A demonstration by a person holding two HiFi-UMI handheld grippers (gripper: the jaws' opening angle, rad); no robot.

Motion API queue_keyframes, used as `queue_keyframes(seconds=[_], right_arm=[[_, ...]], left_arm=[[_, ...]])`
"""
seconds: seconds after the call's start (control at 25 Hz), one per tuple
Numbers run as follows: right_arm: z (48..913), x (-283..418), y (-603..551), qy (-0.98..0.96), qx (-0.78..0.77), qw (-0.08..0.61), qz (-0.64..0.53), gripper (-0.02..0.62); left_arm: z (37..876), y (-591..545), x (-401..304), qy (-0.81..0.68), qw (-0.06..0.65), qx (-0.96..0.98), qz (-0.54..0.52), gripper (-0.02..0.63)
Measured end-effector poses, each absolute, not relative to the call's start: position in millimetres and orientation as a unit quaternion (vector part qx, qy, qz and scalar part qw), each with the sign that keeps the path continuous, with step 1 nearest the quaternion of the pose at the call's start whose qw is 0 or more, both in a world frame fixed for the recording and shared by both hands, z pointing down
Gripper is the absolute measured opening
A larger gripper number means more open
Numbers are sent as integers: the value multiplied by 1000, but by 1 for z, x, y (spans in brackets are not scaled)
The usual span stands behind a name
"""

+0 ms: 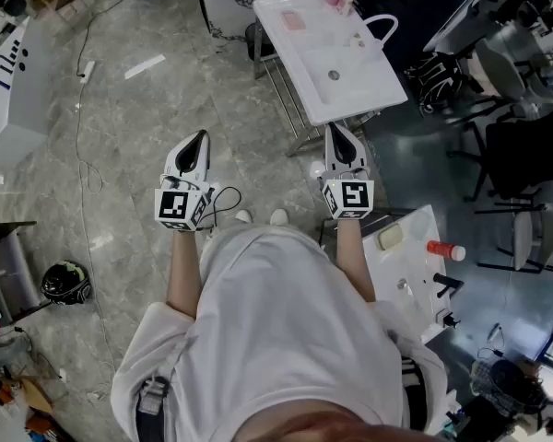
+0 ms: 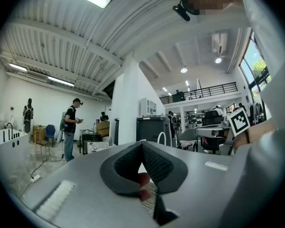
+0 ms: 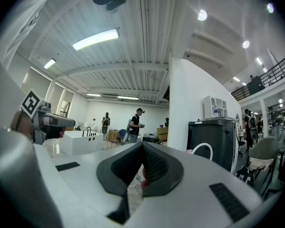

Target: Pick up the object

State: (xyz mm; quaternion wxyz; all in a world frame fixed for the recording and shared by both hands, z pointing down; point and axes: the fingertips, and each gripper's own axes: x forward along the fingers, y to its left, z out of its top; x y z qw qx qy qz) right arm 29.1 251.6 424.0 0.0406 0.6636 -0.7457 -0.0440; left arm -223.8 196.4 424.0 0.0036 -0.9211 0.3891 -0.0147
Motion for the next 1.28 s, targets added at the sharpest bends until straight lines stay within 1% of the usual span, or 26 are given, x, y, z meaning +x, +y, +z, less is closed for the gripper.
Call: queue_keyframes(seconds=[0.24,0.56,0.72,0.76,0.84,1.04,1.12,1.24,1.28], right_arm=[[421,32,252,-750,659,41,-49,2],[420,38,251,-741,667,44,-60,3],[420,42,253,-745,665,24,-45,5],[421,42,253,-747,663,19,-40,22],[423,43,251,-751,659,19,-33,98],[424,55,251,-745,665,26,-29,221],[425,62,251,-742,669,23,-25,261],[428,72,254,-738,674,18,-23,342],[429,76,255,-737,675,18,-21,359]], left_arm=[[423,199,-205,376,10,-926,-22,-3],[426,190,-200,389,9,-921,-23,-3],[428,187,-200,399,6,-916,-21,-4],[429,186,-200,400,6,-916,-22,-4],[431,185,-200,402,5,-916,-24,-4],[434,183,-197,408,7,-913,-29,-3],[434,183,-194,410,8,-912,-31,-3],[436,183,-190,414,10,-909,-38,-3],[437,184,-189,416,10,-908,-39,-3]])
